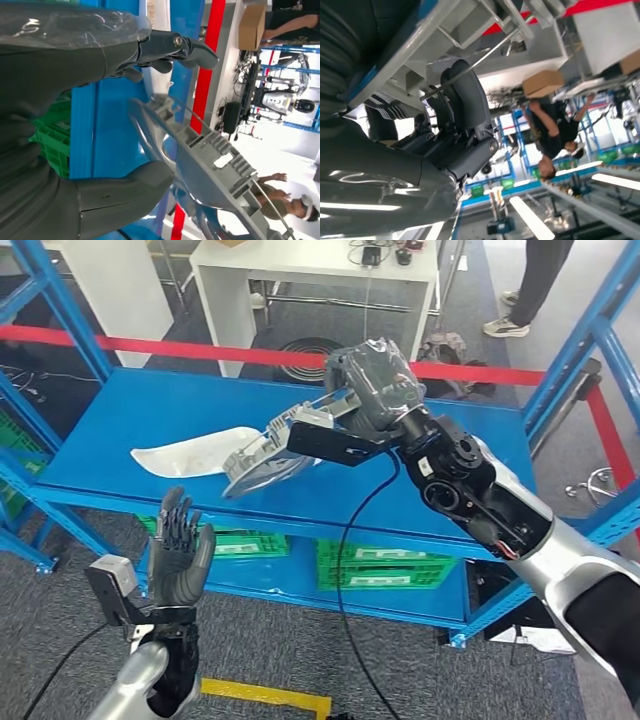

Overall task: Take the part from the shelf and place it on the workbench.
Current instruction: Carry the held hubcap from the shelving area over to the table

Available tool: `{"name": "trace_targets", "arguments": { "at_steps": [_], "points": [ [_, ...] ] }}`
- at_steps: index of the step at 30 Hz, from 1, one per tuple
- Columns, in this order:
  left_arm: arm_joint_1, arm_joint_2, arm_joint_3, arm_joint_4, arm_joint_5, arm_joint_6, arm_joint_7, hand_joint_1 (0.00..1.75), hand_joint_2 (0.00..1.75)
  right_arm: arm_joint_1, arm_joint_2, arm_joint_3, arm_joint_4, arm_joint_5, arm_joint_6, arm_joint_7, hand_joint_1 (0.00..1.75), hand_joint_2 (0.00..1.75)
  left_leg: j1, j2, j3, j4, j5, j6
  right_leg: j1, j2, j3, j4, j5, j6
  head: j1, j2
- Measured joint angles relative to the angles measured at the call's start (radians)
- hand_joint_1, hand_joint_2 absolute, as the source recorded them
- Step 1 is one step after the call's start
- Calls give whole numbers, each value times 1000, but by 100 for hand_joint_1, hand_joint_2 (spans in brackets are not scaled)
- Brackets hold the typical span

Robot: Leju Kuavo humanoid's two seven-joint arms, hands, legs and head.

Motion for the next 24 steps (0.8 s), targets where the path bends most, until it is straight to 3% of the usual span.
{"name": "trace_targets", "arguments": {
  "at_steps": [2, 3, 5, 7, 9, 11, 13, 16, 18, 19, 20, 22, 24],
  "points": [
    [0, -1, 0, 0, 0, 0, 0, 0, 175, 1, 0, 1, 0, -1, 0, 0, 175, 175, 0, -6, 0, 0, 0, 1, -1, 4, -32, 66, -25, 2, 3, 0],
    [1, -1, 0, 1, 0, 0, 0, 0, 175, 2, 0, 2, 1, -1, 0, -1, 175, 175, 1, -14, 0, 2, -1, 0, -1, 4, -36, 66, -12, 3, 5, 0],
    [2, -2, 0, 2, 0, 0, -1, 0, 175, 3, 0, 4, 3, -1, 0, -2, 175, 175, 4, -37, 1, 8, -5, -4, -6, 9, -13, -1, 50, 6, 10, 0],
    [1, -4, 0, 3, 1, 0, -2, 0, 175, 1, 0, 6, 3, -1, 1, -3, 175, 175, 6, -61, -3, 20, -12, -13, -13, 38, 41, -132, 114, 7, 16, 0],
    [2, -5, 0, 3, 1, 0, -3, 0, 175, 0, 0, 7, 3, -1, 1, -4, 175, 175, 6, -78, -11, 27, -15, -23, -16, 60, 71, -196, 126, 2, 16, 0],
    [3, -4, 0, 3, 2, 0, -4, 0, 175, 0, 2, 9, 2, -1, 1, -5, 175, 175, 8, -91, -15, 26, -13, -32, -14, 48, 76, -200, 124, -9, 13, 0],
    [3, -3, 0, 3, 2, 0, -4, 0, 175, 0, 4, 11, 2, -1, 2, -5, 175, 175, 7, -69, -30, 59, -33, -43, -16, 31, 84, -206, 126, -22, 5, 0],
    [4, -2, 0, 3, 2, 0, -5, 0, 175, 0, 6, 11, 2, -1, 2, -5, 175, 175, 8, -7, -123, 248, -119, -57, -15, 4, 91, -209, 123, -35, -12, 0],
    [6, -2, 0, 3, 2, 0, -4, 0, 175, 0, 6, 14, 2, -1, 2, -5, 175, 175, 9, 2, -172, 336, -138, -59, -13, -12, 93, -209, 120, -37, -15, 0],
    [6, -1, 0, 3, 2, 0, -4, 0, 175, 1, 6, 14, 2, -1, 2, -6, 175, 175, 9, 4, -168, 321, -120, -57, -12, -20, 95, -209, 118, -37, -16, 0],
    [6, -1, 0, 3, 2, 0, -4, 0, 175, 0, 6, 15, 2, -1, 2, -6, 175, 175, 8, 7, -142, 266, -87, -53, -11, -27, 98, -209, 116, -36, -17, 0],
    [4, 0, 0, 3, 2, 0, -4, 0, 175, -1, 6, 14, 2, -1, 2, -6, 175, 175, 0, 35, -64, 110, -21, -38, -6, -40, 104, -209, 110, -32, -18, 0],
    [3, 1, 0, 3, 3, 0, -5, 0, 175, -2, 6, 14, 2, 0, 2, -5, 175, 175, -10, 54, -23, 28, 1, -24, -1, -50, 107, -209, 106, -25, -17, 0]
  ]
}}
